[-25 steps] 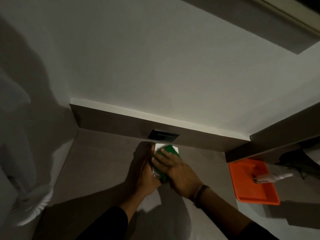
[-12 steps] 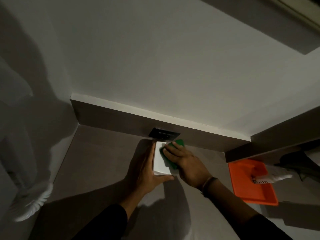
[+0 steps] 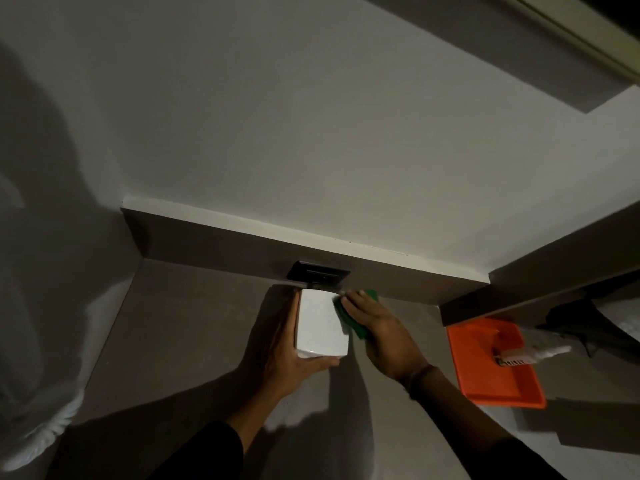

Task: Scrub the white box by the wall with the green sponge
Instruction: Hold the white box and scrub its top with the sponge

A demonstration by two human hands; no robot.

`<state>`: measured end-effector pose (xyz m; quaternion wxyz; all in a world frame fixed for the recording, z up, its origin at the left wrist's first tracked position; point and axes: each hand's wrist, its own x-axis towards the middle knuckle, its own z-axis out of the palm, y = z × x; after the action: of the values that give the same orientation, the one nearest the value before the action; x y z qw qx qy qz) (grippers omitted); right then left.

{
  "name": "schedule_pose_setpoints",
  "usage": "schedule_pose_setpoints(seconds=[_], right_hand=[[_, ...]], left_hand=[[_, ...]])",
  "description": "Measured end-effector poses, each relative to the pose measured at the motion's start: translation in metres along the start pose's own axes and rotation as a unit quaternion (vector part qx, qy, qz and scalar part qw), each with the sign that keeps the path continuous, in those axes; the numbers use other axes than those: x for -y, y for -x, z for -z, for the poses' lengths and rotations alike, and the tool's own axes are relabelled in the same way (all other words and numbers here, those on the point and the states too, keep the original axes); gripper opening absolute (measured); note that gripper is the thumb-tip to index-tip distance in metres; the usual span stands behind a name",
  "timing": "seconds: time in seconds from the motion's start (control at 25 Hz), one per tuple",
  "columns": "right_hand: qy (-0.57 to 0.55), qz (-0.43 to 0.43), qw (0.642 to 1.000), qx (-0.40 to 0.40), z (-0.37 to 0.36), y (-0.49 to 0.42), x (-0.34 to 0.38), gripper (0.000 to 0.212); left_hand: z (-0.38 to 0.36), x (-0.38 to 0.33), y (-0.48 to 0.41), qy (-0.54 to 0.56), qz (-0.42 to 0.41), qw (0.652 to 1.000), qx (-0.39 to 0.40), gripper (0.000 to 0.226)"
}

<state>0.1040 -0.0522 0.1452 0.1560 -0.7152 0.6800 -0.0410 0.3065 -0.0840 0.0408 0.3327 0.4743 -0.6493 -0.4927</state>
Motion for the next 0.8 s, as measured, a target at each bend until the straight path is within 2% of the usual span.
schedule_pose_setpoints(seconds=[0.08,0.16,0.24,0.36,0.48,0.6,0.64,0.72,0.8], right_hand=[[-0.013,-0.015,1.000,-0.003,0.001,-0.039,0.015,0.072],[0.005,0.015,1.000,0.008,0.001,-0.056,0.032,0.069],[0.056,0.078,0.995,0.024,-0.006,-0.040,0.045,0.072],[0.047,0.146,0.988,0.028,-0.014,0.021,0.046,0.071],[0.046,0.097,0.994,0.029,-0.006,0.048,0.019,0.085],[0.028,0.012,0.999,0.009,-0.002,-0.001,0.017,0.074],[0.015,-0.005,1.000,0.006,0.000,-0.022,0.027,0.071],[0.025,0.018,0.999,0.024,-0.003,-0.045,0.049,0.067],[0.065,0.095,0.992,0.047,-0.009,-0.027,0.060,0.072]], left_hand=[[-0.001,-0.007,-0.003,0.010,-0.012,1.000,-0.025,0.122],[0.002,-0.004,-0.003,0.064,0.012,0.998,0.016,0.125],[-0.001,0.002,0.001,0.060,0.031,0.997,0.039,0.126],[-0.004,0.015,-0.001,0.014,0.049,0.998,0.048,0.114],[-0.005,0.022,-0.003,0.043,0.049,0.997,0.047,0.118],[-0.003,0.017,-0.002,0.010,0.014,0.999,0.032,0.129],[-0.004,0.016,-0.001,0.036,0.016,0.999,0.037,0.132],[-0.005,0.012,0.001,0.076,0.047,0.995,0.036,0.133],[-0.007,0.012,0.003,0.037,0.074,0.996,0.024,0.117]])
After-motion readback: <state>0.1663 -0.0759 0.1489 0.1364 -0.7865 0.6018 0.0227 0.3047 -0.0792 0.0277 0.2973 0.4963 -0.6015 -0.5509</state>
